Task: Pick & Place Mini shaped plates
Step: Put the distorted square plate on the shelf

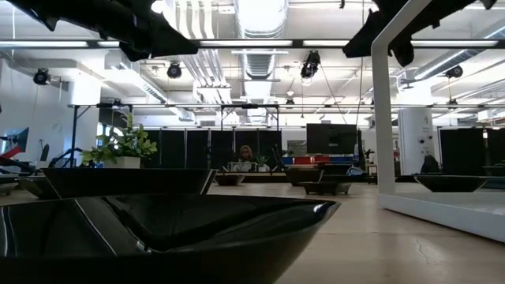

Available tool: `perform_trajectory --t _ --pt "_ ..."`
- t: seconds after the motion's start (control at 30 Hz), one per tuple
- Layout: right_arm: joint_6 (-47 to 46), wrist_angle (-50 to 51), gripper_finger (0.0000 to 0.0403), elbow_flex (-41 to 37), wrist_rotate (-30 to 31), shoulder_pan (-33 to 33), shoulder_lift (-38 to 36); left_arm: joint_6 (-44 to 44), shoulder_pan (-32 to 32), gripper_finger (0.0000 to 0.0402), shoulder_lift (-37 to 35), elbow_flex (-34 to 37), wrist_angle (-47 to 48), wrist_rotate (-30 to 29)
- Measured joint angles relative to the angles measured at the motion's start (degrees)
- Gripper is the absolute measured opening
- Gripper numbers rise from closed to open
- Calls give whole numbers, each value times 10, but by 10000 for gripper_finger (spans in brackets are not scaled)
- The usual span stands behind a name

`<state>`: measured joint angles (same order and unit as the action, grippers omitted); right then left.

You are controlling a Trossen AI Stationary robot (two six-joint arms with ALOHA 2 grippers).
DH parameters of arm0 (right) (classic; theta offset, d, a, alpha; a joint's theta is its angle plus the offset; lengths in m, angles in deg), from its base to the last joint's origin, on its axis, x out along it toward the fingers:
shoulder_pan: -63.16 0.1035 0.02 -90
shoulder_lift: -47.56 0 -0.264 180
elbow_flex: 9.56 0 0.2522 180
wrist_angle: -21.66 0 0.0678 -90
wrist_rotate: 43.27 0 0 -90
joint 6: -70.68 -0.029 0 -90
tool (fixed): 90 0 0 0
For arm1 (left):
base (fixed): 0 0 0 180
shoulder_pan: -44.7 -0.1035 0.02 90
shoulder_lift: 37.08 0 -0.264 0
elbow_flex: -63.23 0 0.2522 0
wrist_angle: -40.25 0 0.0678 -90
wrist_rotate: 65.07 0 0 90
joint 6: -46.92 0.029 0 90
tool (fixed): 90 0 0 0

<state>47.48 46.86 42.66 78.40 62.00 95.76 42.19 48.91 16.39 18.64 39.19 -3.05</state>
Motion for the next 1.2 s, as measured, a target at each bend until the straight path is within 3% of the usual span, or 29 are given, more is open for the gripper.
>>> perform_trajectory --t 0.53,1.0,1.2 --pt "-71 117 68 128 -224 -210 190 -2 0 0 0 0 -2 -1" --pt "-53 329 69 331 -227 -277 405 -2 0 0 0 1 -1 -1" --pt "-53 394 96 398 -227 -290 469 -2 0 0 0 1 4 -2"
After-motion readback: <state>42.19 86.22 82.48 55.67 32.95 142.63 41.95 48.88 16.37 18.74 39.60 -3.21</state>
